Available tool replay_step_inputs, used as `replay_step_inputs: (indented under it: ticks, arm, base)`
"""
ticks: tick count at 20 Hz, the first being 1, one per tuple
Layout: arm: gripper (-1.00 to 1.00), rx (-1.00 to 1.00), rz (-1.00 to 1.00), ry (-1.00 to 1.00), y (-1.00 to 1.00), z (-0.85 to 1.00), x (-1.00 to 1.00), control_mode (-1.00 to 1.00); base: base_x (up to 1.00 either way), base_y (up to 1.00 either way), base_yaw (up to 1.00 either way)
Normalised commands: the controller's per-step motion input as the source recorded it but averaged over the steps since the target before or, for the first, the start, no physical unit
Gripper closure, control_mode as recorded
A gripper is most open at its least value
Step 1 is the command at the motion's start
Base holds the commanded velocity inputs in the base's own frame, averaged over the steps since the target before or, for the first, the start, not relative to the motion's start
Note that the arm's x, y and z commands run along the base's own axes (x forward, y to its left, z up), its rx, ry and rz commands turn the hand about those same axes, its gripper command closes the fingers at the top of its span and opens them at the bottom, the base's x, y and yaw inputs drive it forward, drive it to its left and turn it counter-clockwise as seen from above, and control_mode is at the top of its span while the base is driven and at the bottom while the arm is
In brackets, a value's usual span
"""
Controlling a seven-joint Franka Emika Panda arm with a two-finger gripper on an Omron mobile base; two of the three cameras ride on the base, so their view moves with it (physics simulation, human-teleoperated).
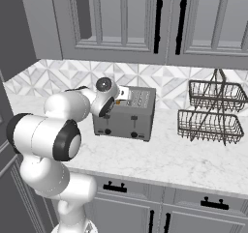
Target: Start the toaster. Once the lever pops up, take the bread to the plate on the dining counter.
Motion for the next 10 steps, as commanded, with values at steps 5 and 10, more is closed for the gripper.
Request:
replay_step_inputs:
  ticks: [5,10]
  arm:
    - [-1.00,0.00,0.00,0.00,0.00,0.00,0.00,-1.00]
    - [-1.00,0.00,0.00,0.00,0.00,0.00,0.00,-1.00]
  base:
    - [0.00,0.00,0.00]
    - [0.00,0.00,0.00]
